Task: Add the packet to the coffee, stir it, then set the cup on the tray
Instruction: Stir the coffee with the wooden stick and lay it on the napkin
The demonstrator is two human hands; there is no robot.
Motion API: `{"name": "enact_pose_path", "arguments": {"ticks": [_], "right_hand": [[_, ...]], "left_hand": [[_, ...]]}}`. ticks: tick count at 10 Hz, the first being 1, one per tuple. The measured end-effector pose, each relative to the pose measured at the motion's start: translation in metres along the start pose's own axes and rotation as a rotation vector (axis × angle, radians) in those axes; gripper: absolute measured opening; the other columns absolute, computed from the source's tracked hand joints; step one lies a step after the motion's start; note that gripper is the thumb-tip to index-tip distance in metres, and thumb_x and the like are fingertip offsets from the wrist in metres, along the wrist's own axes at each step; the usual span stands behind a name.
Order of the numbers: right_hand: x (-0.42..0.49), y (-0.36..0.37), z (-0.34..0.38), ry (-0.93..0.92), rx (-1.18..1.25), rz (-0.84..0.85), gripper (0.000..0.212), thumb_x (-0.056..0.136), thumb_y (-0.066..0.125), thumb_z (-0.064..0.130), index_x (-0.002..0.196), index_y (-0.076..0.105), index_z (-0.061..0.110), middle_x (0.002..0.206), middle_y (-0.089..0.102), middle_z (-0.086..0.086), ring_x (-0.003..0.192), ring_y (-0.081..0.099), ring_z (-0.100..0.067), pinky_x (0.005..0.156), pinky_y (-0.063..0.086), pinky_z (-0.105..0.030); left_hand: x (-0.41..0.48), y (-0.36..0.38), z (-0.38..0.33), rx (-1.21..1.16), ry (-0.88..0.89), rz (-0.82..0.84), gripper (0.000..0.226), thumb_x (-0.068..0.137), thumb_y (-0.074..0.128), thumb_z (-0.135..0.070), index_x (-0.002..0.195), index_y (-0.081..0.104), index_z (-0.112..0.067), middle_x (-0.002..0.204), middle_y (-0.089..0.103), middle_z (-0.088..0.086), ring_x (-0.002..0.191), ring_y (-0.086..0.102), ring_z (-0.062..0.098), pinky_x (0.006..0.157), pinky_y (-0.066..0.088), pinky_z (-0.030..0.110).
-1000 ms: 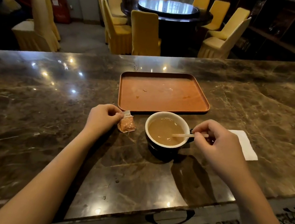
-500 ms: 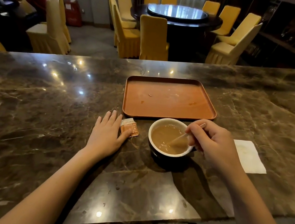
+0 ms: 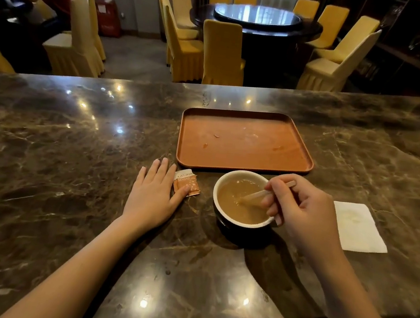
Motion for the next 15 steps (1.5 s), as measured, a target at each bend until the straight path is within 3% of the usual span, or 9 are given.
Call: {"name": "enact_pose_path", "arguments": {"ticks": [2, 4, 5, 7, 9, 11, 12, 13, 15], "right_hand": [[0.000, -0.012, 0.000, 0.090, -0.015, 0.065, 0.023, 0.091, 0.051, 0.018, 0.073, 0.066, 0.018, 0.061, 0.067, -0.005, 0.047, 0.056, -0.008, 0.043, 0.043, -0.013], [0.007, -0.027, 0.018, -0.052, -0.264, -0.099, 0.021, 0.091, 0.049, 0.019, 0.077, 0.063, 0.012, 0.061, 0.064, -0.003, 0.056, 0.061, -0.016, 0.055, 0.054, -0.037], [0.007, -0.021, 0.019, -0.123, -0.283, -0.123, 0.020, 0.092, 0.048, 0.018, 0.081, 0.064, 0.012, 0.063, 0.065, -0.001, 0.058, 0.062, -0.013, 0.057, 0.056, -0.037], [0.001, -0.002, 0.011, -0.144, -0.149, -0.054, 0.018, 0.091, 0.050, 0.019, 0.084, 0.066, 0.015, 0.065, 0.066, 0.007, 0.065, 0.063, -0.009, 0.056, 0.051, -0.018], [-0.005, 0.002, 0.007, -0.017, 0.025, 0.103, 0.020, 0.090, 0.051, 0.018, 0.078, 0.067, 0.017, 0.068, 0.068, -0.001, 0.053, 0.061, -0.014, 0.047, 0.049, -0.019], [0.011, -0.016, 0.014, 0.018, -0.171, 0.125, 0.025, 0.091, 0.051, 0.019, 0.069, 0.064, 0.018, 0.054, 0.064, -0.004, 0.050, 0.058, -0.009, 0.047, 0.047, -0.019], [0.019, -0.018, 0.025, -0.066, -0.358, 0.085, 0.024, 0.092, 0.049, 0.022, 0.073, 0.063, 0.015, 0.060, 0.064, -0.004, 0.056, 0.061, -0.018, 0.057, 0.054, -0.040], [0.020, -0.016, 0.041, -0.206, -0.546, 0.022, 0.023, 0.092, 0.048, 0.027, 0.079, 0.062, 0.014, 0.062, 0.065, -0.003, 0.056, 0.061, -0.018, 0.057, 0.053, -0.041], [0.012, 0.006, 0.046, -0.337, -0.512, 0.064, 0.020, 0.090, 0.049, 0.029, 0.088, 0.065, 0.017, 0.071, 0.068, 0.002, 0.063, 0.062, -0.012, 0.057, 0.054, -0.035]], "left_hand": [[0.000, 0.000, 0.000, 0.002, -0.004, 0.004, 0.072, 0.087, 0.016, -0.061, 0.145, 0.009, -0.019, 0.157, 0.004, 0.005, 0.145, -0.001, 0.019, 0.117, 0.000, 0.041], [-0.002, -0.002, -0.002, -0.005, 0.006, -0.005, 0.071, 0.088, 0.017, -0.059, 0.145, 0.009, -0.018, 0.157, 0.004, 0.005, 0.145, -0.001, 0.019, 0.117, 0.000, 0.041], [-0.002, -0.002, -0.002, -0.004, 0.008, -0.008, 0.071, 0.088, 0.016, -0.059, 0.145, 0.009, -0.018, 0.157, 0.004, 0.005, 0.145, -0.001, 0.019, 0.117, 0.000, 0.041], [-0.002, -0.002, -0.002, 0.004, 0.005, -0.010, 0.071, 0.088, 0.016, -0.060, 0.145, 0.009, -0.018, 0.157, 0.005, 0.005, 0.145, -0.001, 0.019, 0.117, 0.000, 0.041], [-0.002, -0.003, -0.002, 0.001, -0.001, -0.002, 0.071, 0.088, 0.016, -0.060, 0.145, 0.009, -0.018, 0.157, 0.004, 0.004, 0.145, -0.001, 0.019, 0.116, -0.001, 0.039], [-0.003, -0.003, -0.002, -0.002, -0.008, 0.001, 0.071, 0.088, 0.017, -0.060, 0.145, 0.009, -0.019, 0.157, 0.004, 0.004, 0.145, -0.001, 0.019, 0.116, -0.001, 0.040], [-0.003, -0.003, -0.003, -0.004, -0.007, 0.002, 0.071, 0.088, 0.017, -0.060, 0.145, 0.009, -0.019, 0.157, 0.004, 0.004, 0.145, -0.002, 0.019, 0.116, -0.001, 0.040], [-0.003, -0.004, -0.002, -0.004, -0.005, -0.013, 0.071, 0.088, 0.017, -0.060, 0.145, 0.009, -0.019, 0.157, 0.004, 0.004, 0.145, -0.001, 0.018, 0.117, 0.000, 0.040], [-0.003, -0.003, -0.001, -0.012, -0.002, -0.025, 0.071, 0.088, 0.017, -0.060, 0.145, 0.009, -0.019, 0.157, 0.005, 0.004, 0.145, -0.001, 0.018, 0.117, 0.000, 0.040]]}}
Point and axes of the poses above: each hand's wrist, its own x-axis towards the middle knuckle, its own y-axis out of the palm, z = x × y, the point moved 10 cm from there along x, towards the middle knuckle
